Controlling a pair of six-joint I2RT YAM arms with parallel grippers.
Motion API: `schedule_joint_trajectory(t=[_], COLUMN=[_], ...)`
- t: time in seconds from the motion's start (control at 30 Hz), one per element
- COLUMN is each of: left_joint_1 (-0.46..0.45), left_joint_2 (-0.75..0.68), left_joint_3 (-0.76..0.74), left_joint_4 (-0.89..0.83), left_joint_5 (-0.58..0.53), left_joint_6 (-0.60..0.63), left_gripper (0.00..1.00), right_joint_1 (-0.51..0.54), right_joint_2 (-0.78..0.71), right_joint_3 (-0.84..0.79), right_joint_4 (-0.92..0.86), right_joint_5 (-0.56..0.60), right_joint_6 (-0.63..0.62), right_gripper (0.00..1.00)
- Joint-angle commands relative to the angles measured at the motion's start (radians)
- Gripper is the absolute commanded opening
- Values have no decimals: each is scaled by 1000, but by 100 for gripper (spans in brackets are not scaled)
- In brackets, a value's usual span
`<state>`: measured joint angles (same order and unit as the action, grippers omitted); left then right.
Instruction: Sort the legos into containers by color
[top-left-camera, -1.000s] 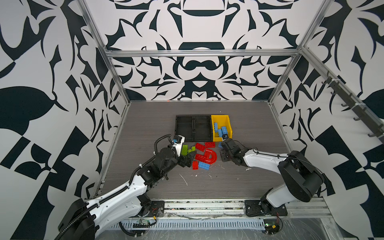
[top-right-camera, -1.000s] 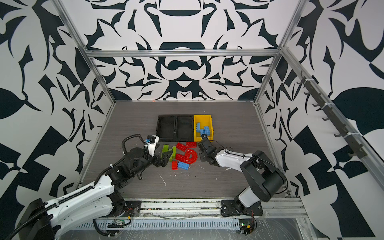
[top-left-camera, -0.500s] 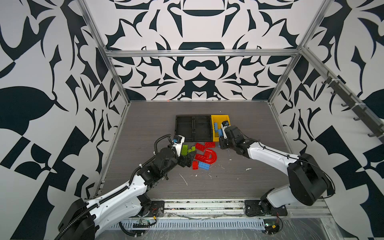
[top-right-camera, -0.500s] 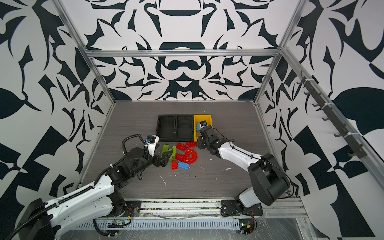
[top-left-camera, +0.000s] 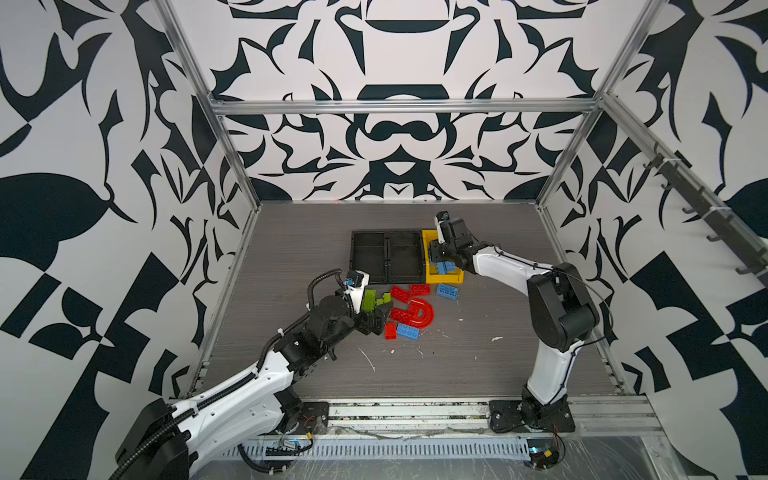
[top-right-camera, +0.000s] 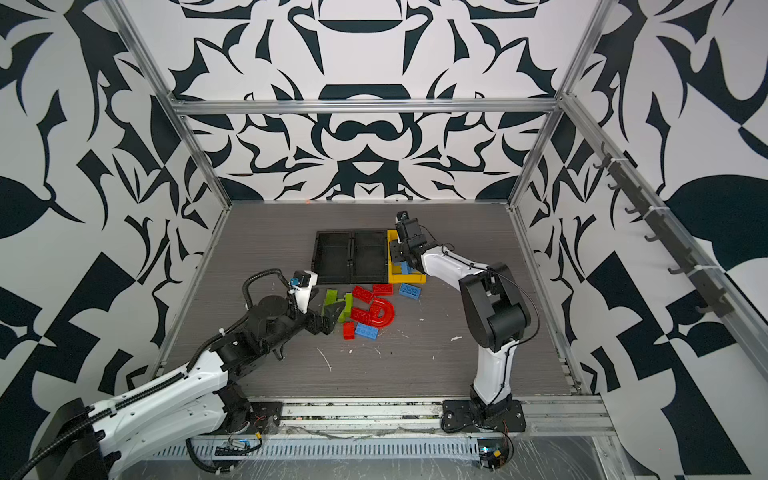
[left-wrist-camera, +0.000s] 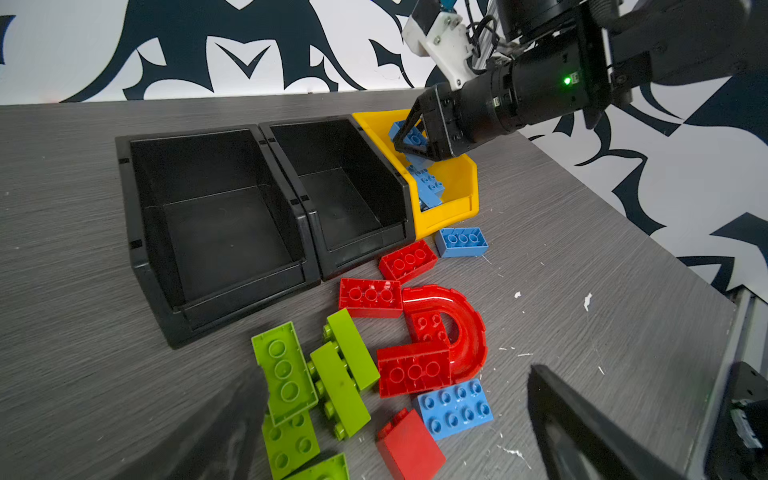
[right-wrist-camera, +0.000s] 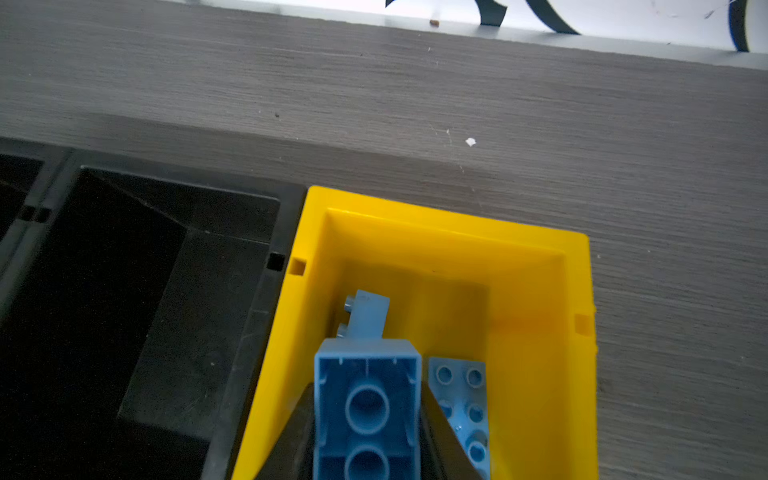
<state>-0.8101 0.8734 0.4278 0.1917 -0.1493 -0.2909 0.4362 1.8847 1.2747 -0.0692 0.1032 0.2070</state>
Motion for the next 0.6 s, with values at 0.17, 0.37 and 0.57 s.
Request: schedule_joint_trajectory(t=[0.17, 0.37, 0.57], left_joint_1=[-1, -1, -1], left_joint_2=[-18, -7, -5], left_joint_3=[25, 31, 38], left_joint_4=[-3, -6, -13], left_joint_5=[-1, 9, 14], left_joint_6=[-3, -2, -2], left_gripper=[100, 100, 100], right_joint_1=[4, 5, 43], right_joint_2=[1, -106, -358], right_joint_3=[57, -7, -248], right_joint_4=[-42, -62, -16], right_joint_5=[25, 23, 46], right_joint_6=[1, 18, 85], right_gripper=[47, 65, 70])
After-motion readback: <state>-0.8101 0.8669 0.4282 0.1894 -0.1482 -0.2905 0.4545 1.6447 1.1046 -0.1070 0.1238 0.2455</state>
